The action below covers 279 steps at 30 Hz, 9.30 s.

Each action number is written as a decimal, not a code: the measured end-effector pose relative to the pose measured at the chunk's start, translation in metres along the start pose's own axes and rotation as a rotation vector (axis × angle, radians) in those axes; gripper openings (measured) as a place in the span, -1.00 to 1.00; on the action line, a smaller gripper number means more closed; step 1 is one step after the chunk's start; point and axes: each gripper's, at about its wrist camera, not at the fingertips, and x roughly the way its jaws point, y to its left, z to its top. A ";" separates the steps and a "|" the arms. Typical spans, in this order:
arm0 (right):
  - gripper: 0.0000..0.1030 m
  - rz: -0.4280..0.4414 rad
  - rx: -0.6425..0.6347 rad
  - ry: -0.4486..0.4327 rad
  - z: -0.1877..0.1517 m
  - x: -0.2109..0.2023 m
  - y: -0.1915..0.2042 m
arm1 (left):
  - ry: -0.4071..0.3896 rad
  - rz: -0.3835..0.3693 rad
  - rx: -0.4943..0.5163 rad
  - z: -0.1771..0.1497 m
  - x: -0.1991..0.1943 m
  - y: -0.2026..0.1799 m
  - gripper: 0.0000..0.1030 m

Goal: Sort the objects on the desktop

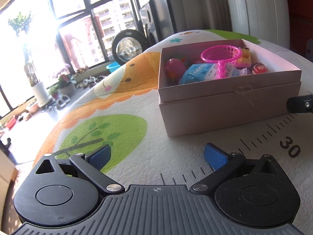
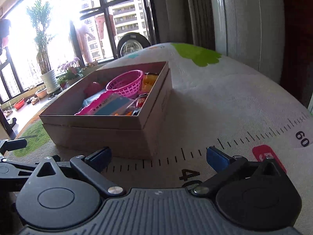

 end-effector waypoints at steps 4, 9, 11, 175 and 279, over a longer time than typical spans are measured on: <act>1.00 -0.066 -0.008 0.023 0.016 0.015 0.000 | 0.065 -0.027 -0.129 0.002 0.004 0.005 1.00; 1.00 -0.094 -0.036 -0.016 0.015 0.013 0.003 | 0.078 0.003 -0.179 0.003 0.003 0.002 1.00; 1.00 -0.065 -0.046 0.006 0.006 0.009 0.004 | 0.081 0.015 -0.204 0.003 0.002 0.001 1.00; 1.00 -0.051 -0.164 0.014 -0.035 -0.013 0.005 | 0.058 -0.011 -0.283 -0.011 -0.022 -0.033 1.00; 1.00 -0.051 -0.164 0.014 -0.036 -0.012 0.005 | 0.057 -0.011 -0.284 -0.011 -0.022 -0.032 1.00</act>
